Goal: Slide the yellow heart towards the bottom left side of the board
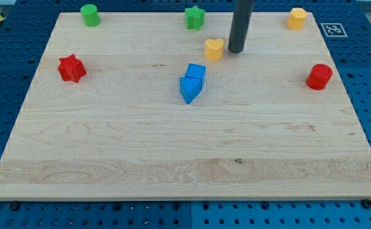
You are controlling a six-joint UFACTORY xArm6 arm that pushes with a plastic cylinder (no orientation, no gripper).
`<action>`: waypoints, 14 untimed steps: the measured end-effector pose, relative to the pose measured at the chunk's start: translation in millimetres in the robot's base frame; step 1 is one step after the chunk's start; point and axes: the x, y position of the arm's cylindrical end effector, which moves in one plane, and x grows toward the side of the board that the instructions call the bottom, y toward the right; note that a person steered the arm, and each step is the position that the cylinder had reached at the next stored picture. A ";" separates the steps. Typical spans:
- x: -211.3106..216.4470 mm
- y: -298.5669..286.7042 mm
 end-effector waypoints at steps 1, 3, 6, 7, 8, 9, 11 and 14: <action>0.5 -41.2; -14.2 -114.0; 16.5 -128.6; 43.8 -134.8; 81.7 -136.1; 119.7 -137.8; 161.3 -126.8; 188.8 -143.2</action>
